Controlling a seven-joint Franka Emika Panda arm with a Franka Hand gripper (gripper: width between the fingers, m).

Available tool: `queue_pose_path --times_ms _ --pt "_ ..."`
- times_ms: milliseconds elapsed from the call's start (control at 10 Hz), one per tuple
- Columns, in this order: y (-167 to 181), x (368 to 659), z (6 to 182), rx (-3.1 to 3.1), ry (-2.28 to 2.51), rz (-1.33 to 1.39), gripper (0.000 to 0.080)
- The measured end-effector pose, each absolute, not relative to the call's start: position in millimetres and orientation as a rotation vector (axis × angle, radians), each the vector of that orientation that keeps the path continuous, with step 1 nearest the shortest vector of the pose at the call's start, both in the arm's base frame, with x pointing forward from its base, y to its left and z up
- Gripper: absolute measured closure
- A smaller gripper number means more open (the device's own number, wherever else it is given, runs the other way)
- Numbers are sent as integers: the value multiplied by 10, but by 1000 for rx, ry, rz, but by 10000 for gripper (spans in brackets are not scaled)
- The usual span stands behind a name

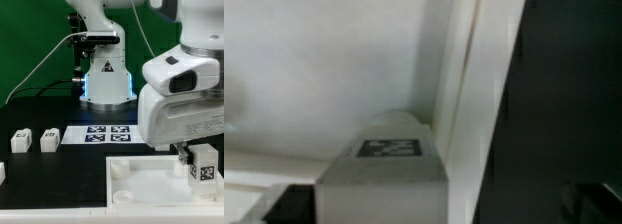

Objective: Assemble one leg

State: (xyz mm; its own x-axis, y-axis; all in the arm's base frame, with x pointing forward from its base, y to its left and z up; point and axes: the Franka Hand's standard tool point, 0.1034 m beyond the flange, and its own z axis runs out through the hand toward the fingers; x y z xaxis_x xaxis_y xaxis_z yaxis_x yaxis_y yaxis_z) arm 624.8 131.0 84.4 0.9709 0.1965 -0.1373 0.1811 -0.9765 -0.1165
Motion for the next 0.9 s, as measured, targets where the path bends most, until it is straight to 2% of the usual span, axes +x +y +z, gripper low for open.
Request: queue_pose_path --times_ms 400,600,700,800,900 --pt "1348 6232 722 -3019 -293 169 150" --pt "1317 6242 721 -3023 -289 166 407" --pt "1252 6252 712 -3034 -287 166 407" --pt "1234 6254 709 -3036 -283 166 499" --pt "1228 6255 709 -3036 -282 167 504"
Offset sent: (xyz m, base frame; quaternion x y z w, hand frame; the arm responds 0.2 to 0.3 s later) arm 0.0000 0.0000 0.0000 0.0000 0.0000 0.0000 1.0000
